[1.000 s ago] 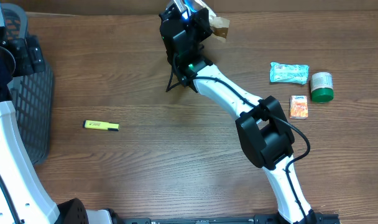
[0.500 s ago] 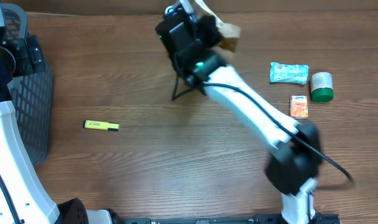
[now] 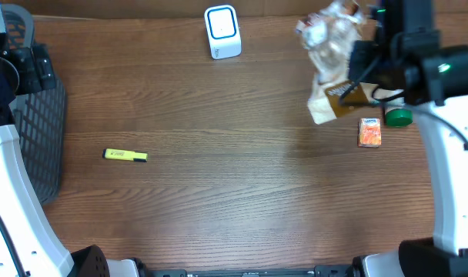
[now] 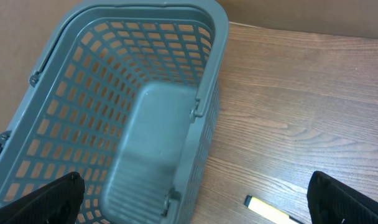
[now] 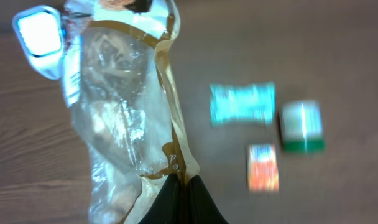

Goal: Scan the item barcode
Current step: 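Carry the clear bag right and set it beside the jar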

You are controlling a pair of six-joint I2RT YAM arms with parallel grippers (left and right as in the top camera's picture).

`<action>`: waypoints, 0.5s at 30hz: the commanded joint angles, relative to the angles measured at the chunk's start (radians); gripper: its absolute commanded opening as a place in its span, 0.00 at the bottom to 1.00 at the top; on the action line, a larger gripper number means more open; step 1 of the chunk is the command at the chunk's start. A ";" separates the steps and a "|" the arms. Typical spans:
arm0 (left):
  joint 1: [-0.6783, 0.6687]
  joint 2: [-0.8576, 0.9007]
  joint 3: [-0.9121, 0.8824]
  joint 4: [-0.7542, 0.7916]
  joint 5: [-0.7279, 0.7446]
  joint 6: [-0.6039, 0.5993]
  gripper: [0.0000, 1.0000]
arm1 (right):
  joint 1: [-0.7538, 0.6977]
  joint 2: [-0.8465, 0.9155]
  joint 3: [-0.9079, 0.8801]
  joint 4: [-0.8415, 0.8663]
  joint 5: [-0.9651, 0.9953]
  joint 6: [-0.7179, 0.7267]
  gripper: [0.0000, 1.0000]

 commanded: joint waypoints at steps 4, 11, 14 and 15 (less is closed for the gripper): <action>-0.009 0.008 0.005 0.003 -0.002 0.011 1.00 | -0.260 0.048 -0.103 0.002 -0.166 0.040 0.04; -0.009 0.008 0.005 0.003 -0.002 0.011 1.00 | -0.429 0.145 -0.296 0.094 -0.166 0.037 0.04; -0.009 0.008 0.005 0.003 -0.002 0.011 1.00 | -0.458 0.177 -0.325 0.100 -0.159 0.036 0.04; -0.009 0.008 0.005 0.003 -0.002 0.011 1.00 | -0.464 0.180 -0.327 0.101 -0.157 0.030 0.04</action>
